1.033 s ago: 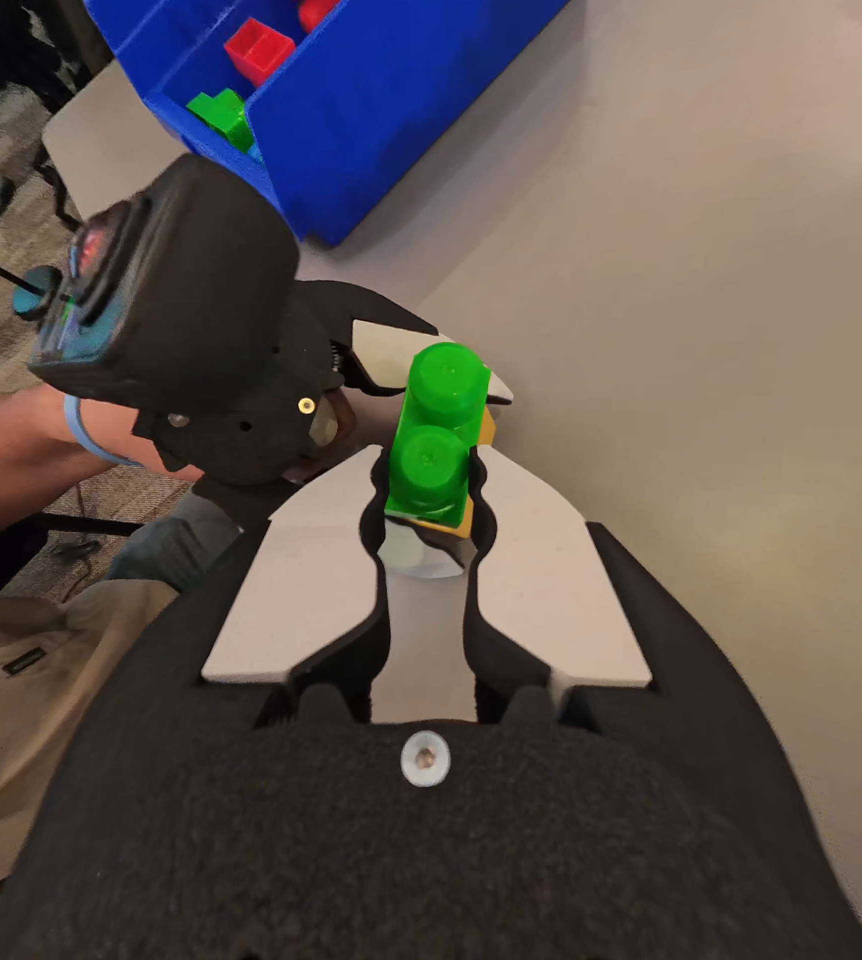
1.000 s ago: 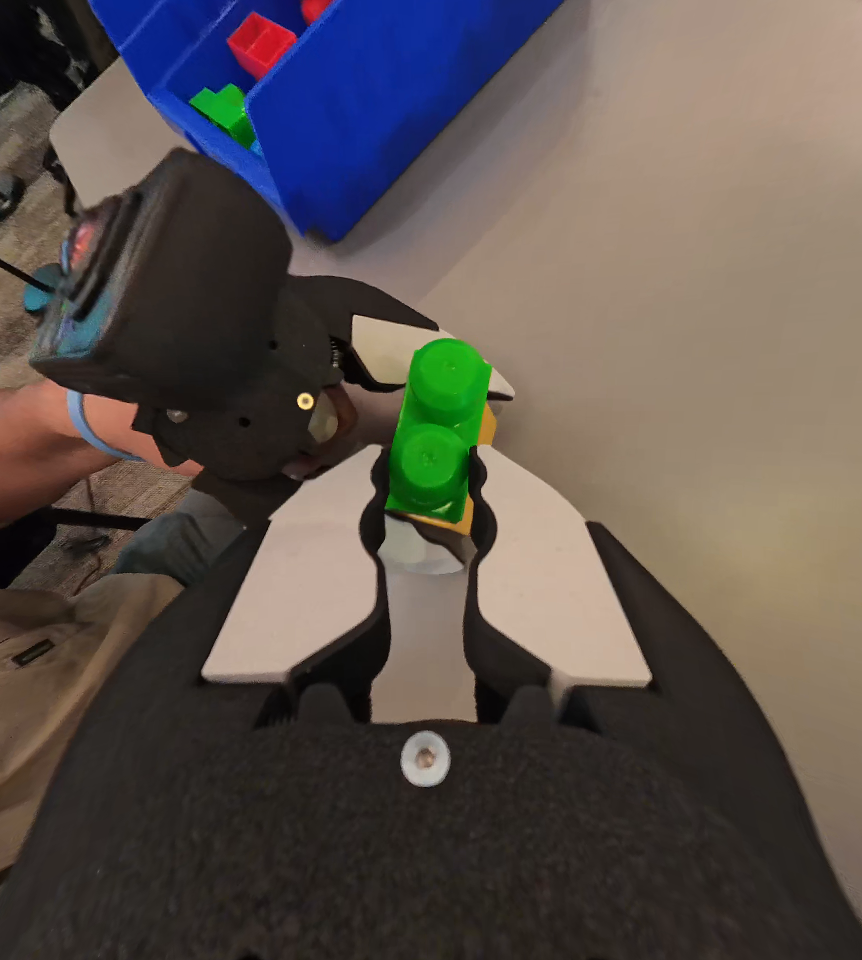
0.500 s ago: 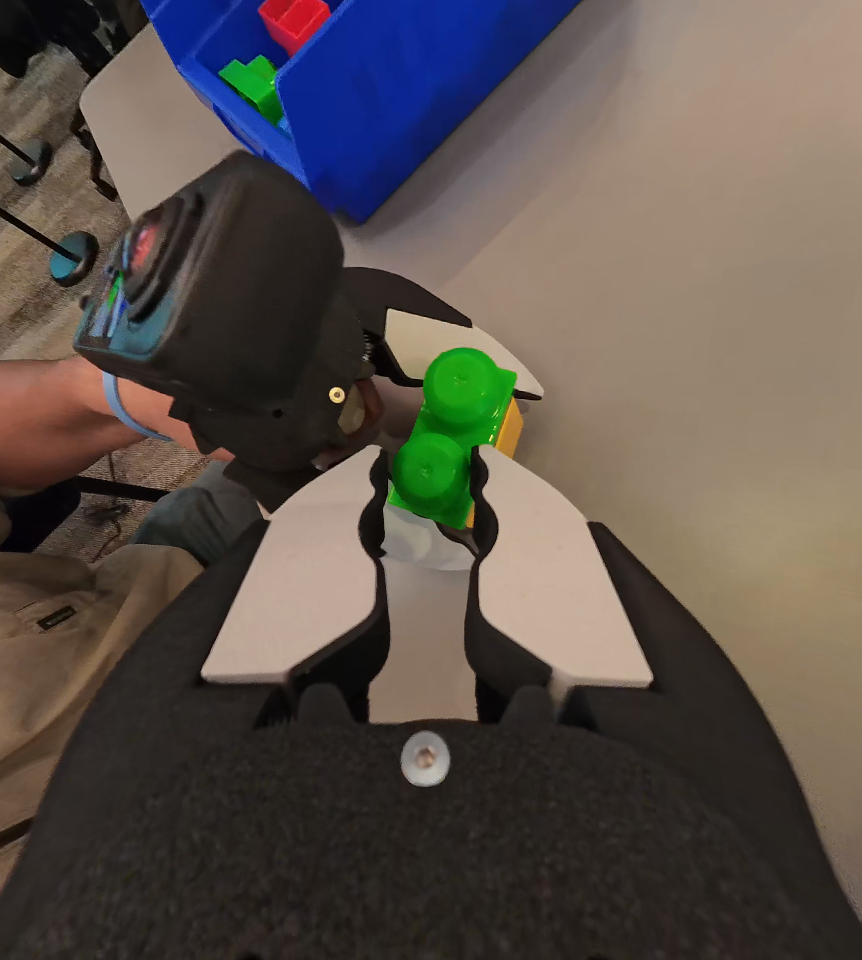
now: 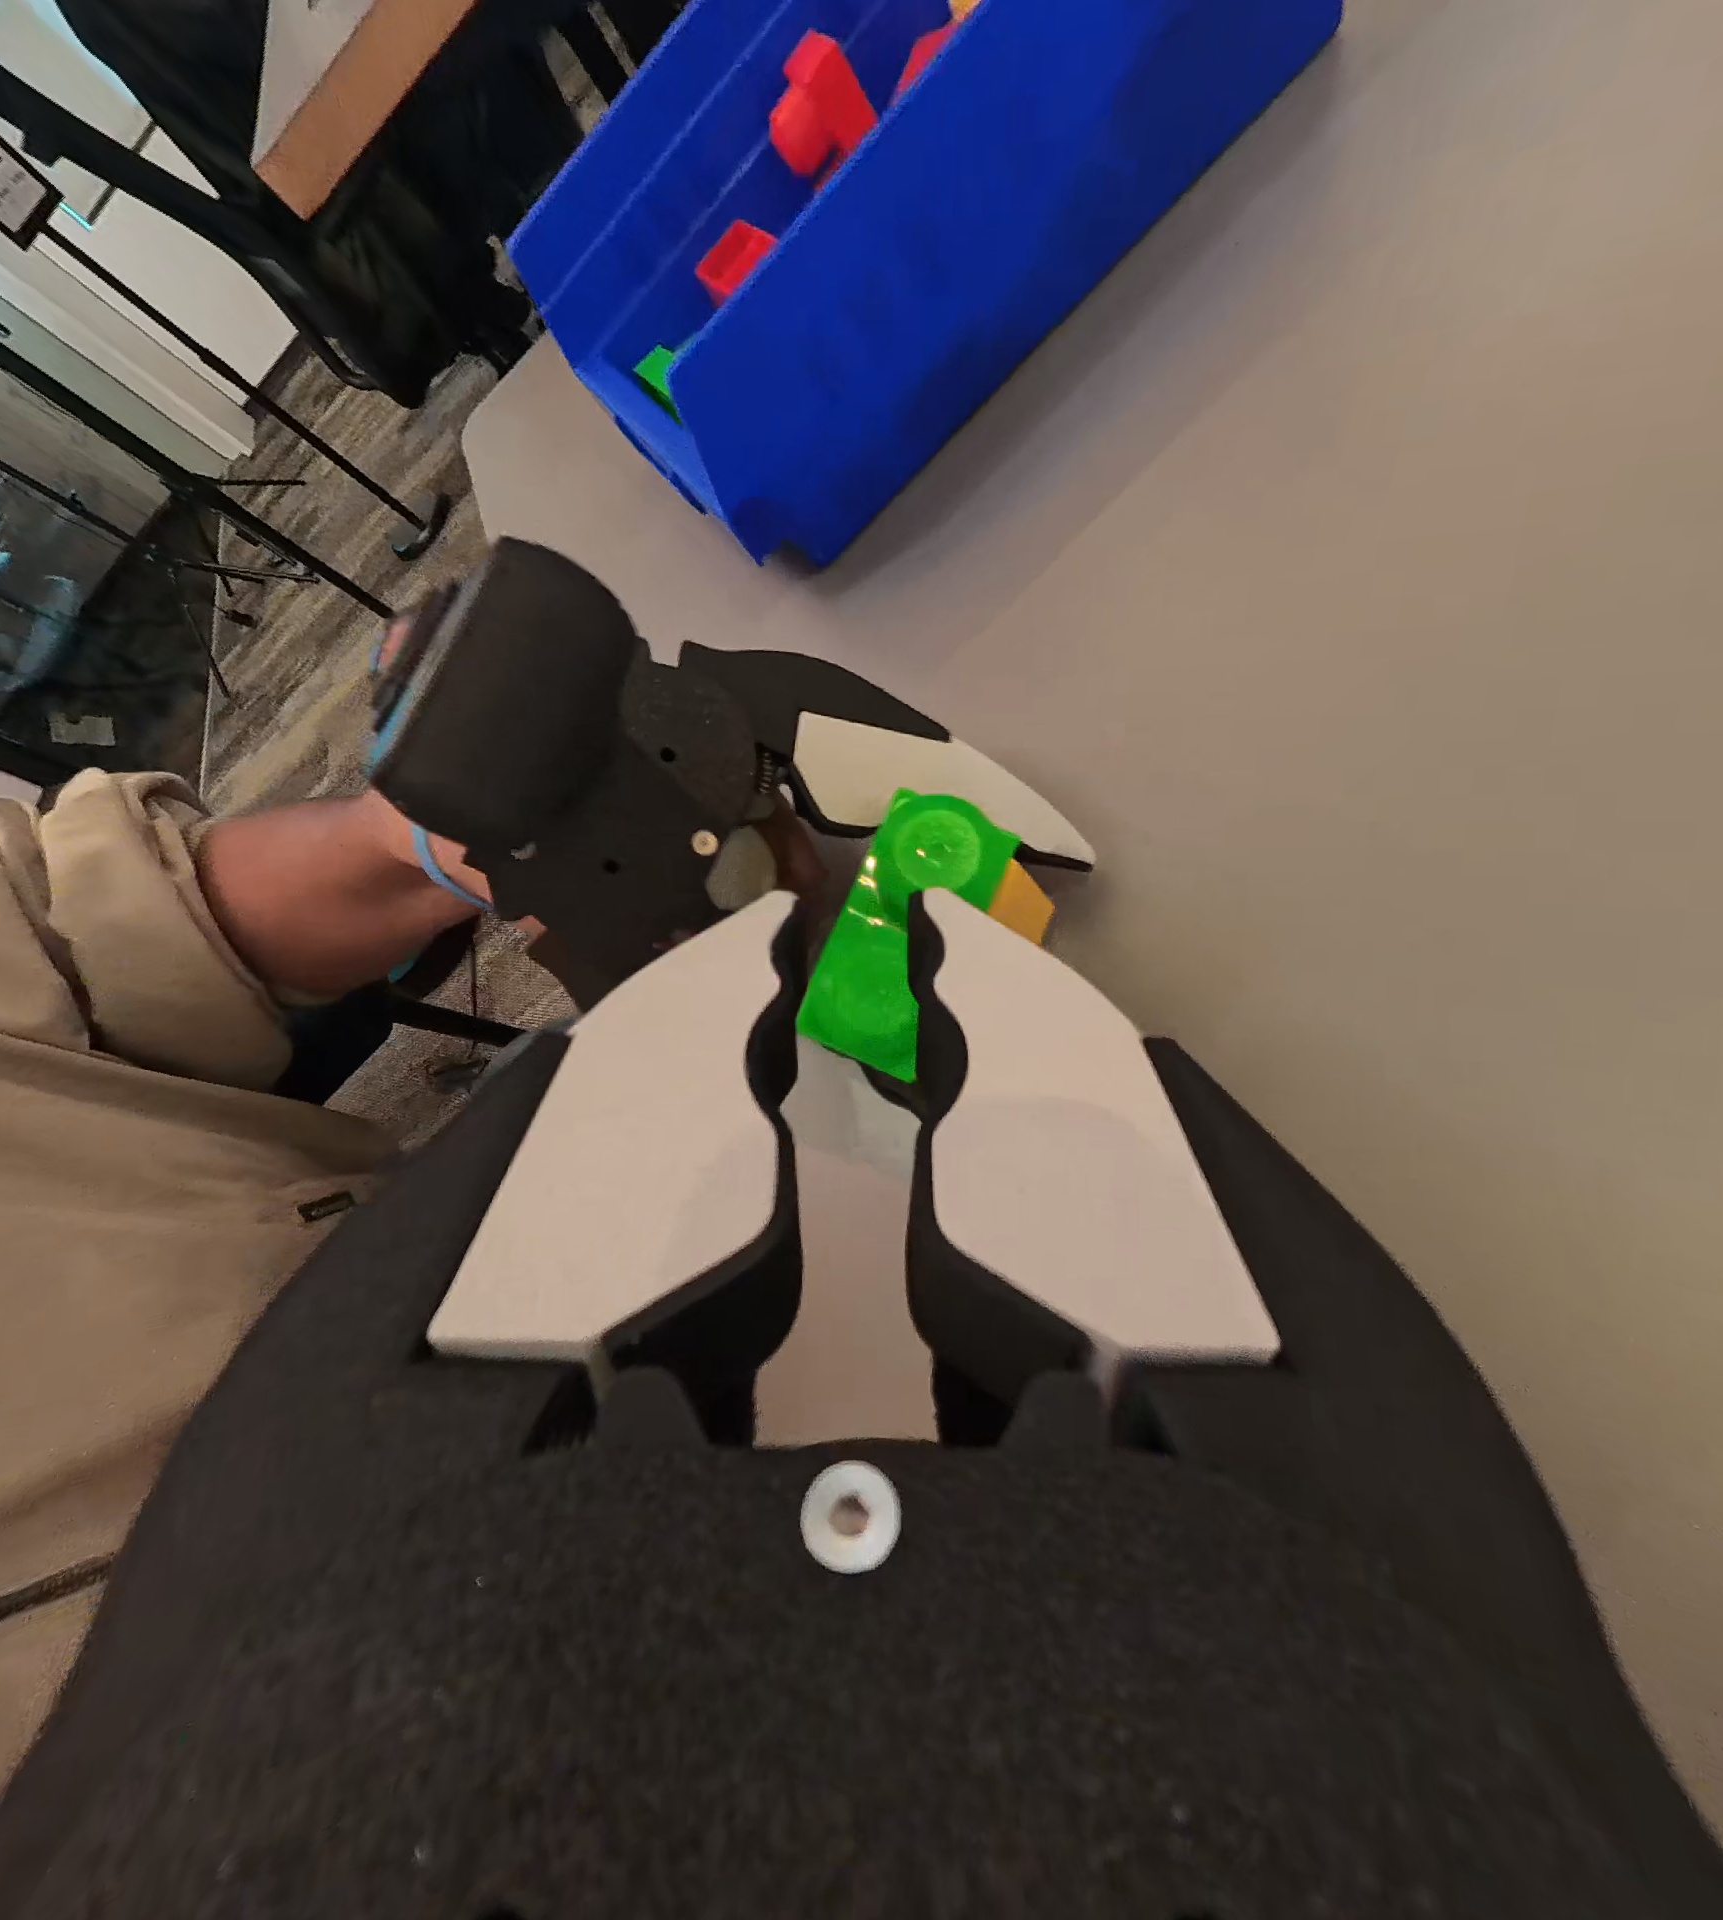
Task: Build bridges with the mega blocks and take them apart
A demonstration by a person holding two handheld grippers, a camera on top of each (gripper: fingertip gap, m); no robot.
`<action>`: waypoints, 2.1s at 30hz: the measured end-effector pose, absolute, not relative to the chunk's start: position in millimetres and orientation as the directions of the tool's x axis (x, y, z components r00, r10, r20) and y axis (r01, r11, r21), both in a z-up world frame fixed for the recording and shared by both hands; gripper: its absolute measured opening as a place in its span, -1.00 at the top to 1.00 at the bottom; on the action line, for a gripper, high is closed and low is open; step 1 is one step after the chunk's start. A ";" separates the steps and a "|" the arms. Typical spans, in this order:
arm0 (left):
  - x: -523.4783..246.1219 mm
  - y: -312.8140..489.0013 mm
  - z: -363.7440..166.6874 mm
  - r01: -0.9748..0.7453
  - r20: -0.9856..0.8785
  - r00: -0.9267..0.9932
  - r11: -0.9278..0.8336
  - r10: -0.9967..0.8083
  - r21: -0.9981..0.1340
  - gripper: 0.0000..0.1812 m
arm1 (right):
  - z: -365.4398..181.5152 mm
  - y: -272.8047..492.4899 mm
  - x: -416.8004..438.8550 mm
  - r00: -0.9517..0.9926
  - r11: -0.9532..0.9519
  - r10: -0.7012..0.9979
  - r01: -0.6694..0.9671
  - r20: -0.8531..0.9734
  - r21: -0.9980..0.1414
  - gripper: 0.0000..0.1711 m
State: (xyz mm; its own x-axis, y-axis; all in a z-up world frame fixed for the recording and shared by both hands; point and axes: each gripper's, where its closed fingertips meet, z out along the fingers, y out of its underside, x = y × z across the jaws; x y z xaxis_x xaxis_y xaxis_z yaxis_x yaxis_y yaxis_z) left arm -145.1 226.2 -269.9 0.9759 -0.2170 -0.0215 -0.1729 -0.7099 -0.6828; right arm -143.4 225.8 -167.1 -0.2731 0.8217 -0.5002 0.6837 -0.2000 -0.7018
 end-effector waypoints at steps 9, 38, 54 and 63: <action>-140.9 225.9 -262.1 -0.208 -0.044 0.967 -0.674 -0.252 -0.709 0.02 | -189.3 235.2 -137.0 -0.266 -0.324 0.590 0.786 -0.762 -0.526 0.54; -128.7 235.5 -249.3 -0.240 -0.091 0.961 -0.624 -0.260 -0.744 0.02 | -190.8 209.0 -139.3 -0.231 -0.440 0.380 0.807 -0.896 -0.395 0.24; -126.7 239.4 -240.4 -0.227 -0.084 0.963 -0.600 -0.258 -0.767 0.02 | -189.0 200.3 -139.8 -0.171 -0.564 0.123 0.799 -0.978 -0.211 0.02; -129.5 235.7 -239.0 -0.198 -0.066 0.967 -0.559 -0.247 -0.805 0.02 | -191.2 206.8 -140.9 -0.191 -0.610 0.060 0.770 -0.980 -0.187 0.19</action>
State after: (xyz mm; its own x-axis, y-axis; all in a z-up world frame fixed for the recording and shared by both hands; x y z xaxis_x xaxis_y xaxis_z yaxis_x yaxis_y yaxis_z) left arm -129.5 235.7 -239.0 0.9668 -0.2470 -0.0660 -0.1978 -0.5591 -0.8052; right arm -140.9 206.8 -191.2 -0.1911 0.0596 -0.9798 0.7696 -0.6105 -0.1873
